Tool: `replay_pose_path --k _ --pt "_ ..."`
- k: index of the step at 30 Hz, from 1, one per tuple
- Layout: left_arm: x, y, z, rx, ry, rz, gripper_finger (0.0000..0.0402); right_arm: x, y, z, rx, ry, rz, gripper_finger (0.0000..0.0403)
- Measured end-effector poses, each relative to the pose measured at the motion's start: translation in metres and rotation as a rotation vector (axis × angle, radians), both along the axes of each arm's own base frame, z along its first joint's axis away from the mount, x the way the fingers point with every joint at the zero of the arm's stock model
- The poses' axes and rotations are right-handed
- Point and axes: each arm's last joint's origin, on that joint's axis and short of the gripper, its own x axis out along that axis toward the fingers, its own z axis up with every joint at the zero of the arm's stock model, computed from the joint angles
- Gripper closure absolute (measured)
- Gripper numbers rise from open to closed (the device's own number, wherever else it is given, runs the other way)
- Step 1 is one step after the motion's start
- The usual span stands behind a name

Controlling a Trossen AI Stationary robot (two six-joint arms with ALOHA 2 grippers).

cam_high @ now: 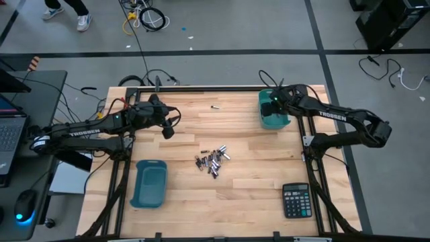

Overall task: Sort batteries
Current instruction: Put the black battery into the green bin

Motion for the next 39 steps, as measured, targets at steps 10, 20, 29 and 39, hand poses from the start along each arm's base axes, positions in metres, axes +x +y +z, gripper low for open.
replay_pose_path --k 10,20,29,39 --pt "0.001 -0.002 0.000 -0.033 -0.009 -0.066 0.0220 0.038 0.019 0.049 -0.151 -0.167 0.309 0.0323" --pt "0.001 -0.003 0.000 -0.048 -0.015 -0.092 0.0220 0.104 0.070 0.060 -0.370 -0.396 0.816 0.0323" --pt "0.001 -0.004 -0.002 -0.149 -0.045 -0.088 0.0220 0.162 0.089 0.046 -0.402 -0.366 0.990 0.0323" --pt "-0.001 -0.005 -0.005 -0.192 -0.020 -0.080 0.0220 0.219 0.101 0.039 -0.382 -0.303 1.183 0.0323"
